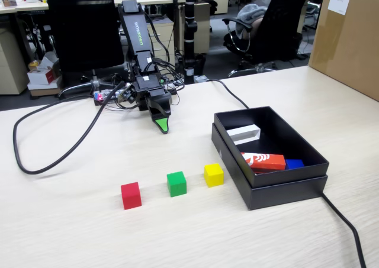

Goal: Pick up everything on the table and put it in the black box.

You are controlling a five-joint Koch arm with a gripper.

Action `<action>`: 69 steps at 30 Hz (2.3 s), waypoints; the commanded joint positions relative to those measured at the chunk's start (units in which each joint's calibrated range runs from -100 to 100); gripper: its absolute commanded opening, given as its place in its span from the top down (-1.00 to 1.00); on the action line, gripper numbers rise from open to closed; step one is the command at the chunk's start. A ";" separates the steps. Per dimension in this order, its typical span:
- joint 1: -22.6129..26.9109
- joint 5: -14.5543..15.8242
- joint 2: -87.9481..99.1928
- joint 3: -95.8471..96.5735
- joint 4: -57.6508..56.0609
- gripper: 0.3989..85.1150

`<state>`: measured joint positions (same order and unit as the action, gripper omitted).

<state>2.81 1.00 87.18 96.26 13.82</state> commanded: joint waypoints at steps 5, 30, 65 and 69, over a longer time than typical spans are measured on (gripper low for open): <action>-0.05 0.15 -0.04 0.30 -0.47 -0.14; -0.05 0.15 -0.04 0.30 -0.47 -0.14; 1.66 3.27 -5.43 -34.97 -48.59 -0.11; 1.51 3.22 -9.56 -45.94 -55.16 -0.10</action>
<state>4.27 4.08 80.32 59.65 -37.36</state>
